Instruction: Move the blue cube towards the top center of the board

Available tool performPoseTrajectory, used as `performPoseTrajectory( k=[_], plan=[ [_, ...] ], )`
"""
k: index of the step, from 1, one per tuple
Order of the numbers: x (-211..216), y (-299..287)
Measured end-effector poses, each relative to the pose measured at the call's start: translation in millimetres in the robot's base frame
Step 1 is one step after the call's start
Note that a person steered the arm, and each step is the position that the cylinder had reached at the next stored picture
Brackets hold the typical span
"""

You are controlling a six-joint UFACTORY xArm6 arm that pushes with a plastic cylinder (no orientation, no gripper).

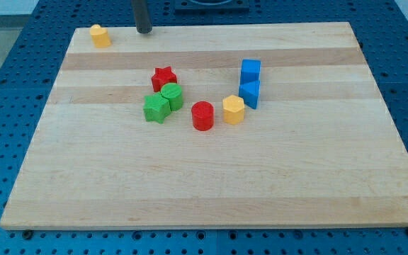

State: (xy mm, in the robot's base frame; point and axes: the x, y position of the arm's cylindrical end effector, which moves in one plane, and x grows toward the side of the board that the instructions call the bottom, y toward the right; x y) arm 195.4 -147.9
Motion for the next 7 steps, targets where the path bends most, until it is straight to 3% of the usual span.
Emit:
performPoseTrajectory(
  k=[2,4,7],
  plan=[
    [20.0,38.7],
    [97.3,63.8],
    [204.6,165.5]
  ],
)
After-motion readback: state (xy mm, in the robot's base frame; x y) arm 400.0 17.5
